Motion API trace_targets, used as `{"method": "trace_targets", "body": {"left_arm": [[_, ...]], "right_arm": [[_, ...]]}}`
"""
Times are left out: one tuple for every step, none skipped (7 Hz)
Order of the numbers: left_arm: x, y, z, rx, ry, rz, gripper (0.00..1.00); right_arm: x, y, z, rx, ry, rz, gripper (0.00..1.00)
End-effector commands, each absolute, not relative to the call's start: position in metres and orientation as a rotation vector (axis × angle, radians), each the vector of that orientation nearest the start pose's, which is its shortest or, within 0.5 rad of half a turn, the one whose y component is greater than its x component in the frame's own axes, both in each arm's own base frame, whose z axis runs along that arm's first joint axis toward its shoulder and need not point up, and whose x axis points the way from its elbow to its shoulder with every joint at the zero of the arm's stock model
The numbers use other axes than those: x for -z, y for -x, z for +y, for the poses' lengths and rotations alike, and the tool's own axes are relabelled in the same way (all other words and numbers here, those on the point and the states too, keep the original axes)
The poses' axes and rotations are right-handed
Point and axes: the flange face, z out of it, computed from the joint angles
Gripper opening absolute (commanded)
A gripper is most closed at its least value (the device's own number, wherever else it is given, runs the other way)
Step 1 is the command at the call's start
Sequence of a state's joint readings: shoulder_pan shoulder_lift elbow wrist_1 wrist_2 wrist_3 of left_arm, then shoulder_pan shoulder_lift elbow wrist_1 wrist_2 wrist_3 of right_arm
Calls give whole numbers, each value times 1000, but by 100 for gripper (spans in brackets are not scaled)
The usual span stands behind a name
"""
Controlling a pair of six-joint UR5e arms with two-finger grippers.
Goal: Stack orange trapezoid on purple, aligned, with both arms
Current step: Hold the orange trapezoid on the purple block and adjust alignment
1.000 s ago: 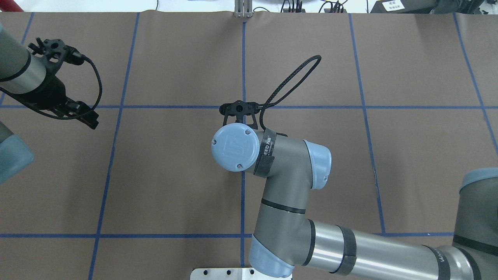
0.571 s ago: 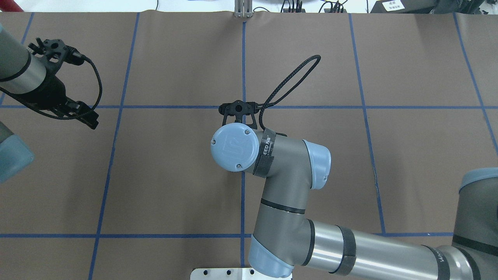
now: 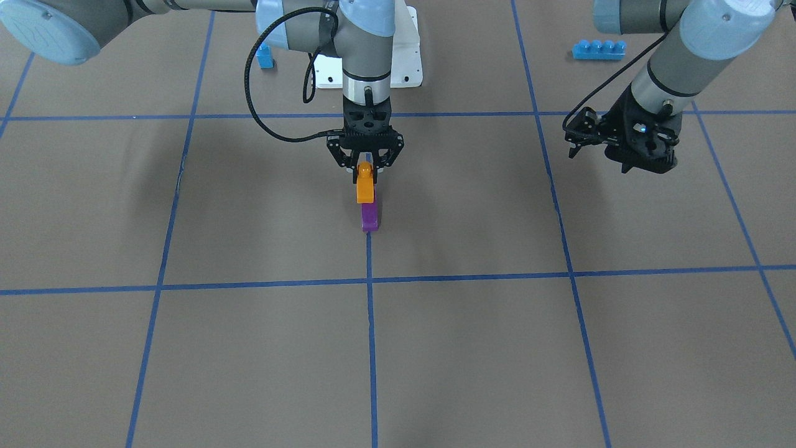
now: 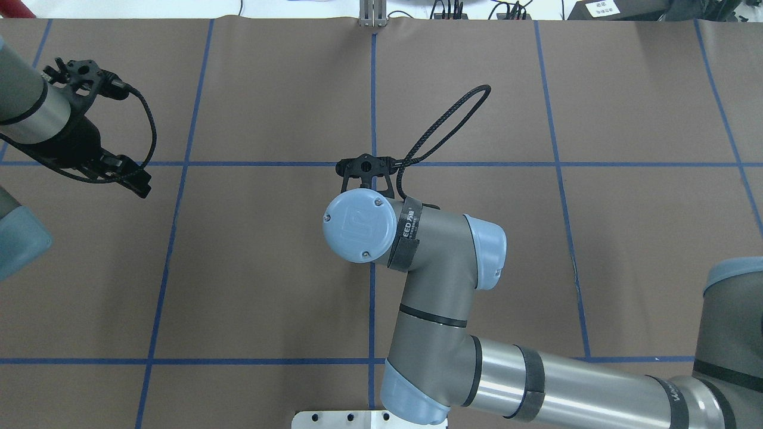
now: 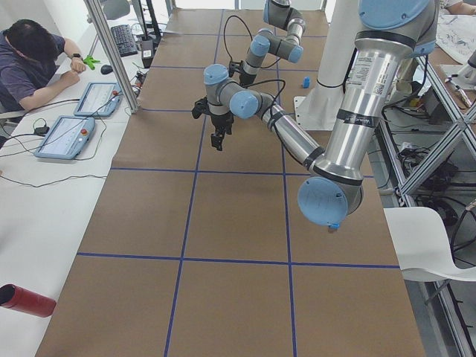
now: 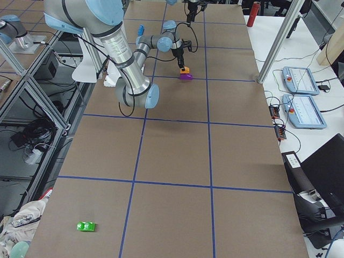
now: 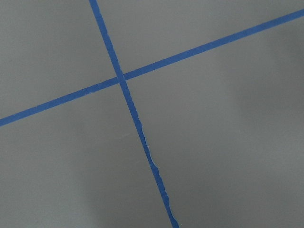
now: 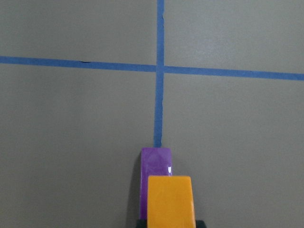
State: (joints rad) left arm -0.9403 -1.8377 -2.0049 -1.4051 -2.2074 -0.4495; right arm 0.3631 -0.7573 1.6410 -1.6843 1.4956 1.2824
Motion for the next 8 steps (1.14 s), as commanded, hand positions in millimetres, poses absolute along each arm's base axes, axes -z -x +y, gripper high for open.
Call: {"method": "trace_targets", "body": {"left_arm": [[-338, -258, -479, -341, -125, 802, 100], [-338, -258, -479, -341, -125, 802, 100], [-338, -258, -479, -341, -125, 802, 100], [-338, -258, -479, -341, -125, 802, 100], [-337, -258, -479, -340, -125, 802, 100], [-338, -258, -479, -341, -125, 802, 100], [-337, -258, -479, -340, -125, 802, 100], [-336, -258, -479, -341, -128, 804, 100]], "right_arm": [[-154, 604, -379, -99, -313, -705, 0], [-153, 603, -380, -100, -315, -708, 0], [-153, 604, -379, -97, -315, -708, 0], [-152, 607, -382, -100, -326, -741, 0], [-158, 616, -385, -101, -330, -748, 0], [-159, 615, -386, -101, -331, -746, 0], [-162, 614, -387, -102, -328, -737, 0], [-163, 612, -388, -104, -327, -734, 0]]}}
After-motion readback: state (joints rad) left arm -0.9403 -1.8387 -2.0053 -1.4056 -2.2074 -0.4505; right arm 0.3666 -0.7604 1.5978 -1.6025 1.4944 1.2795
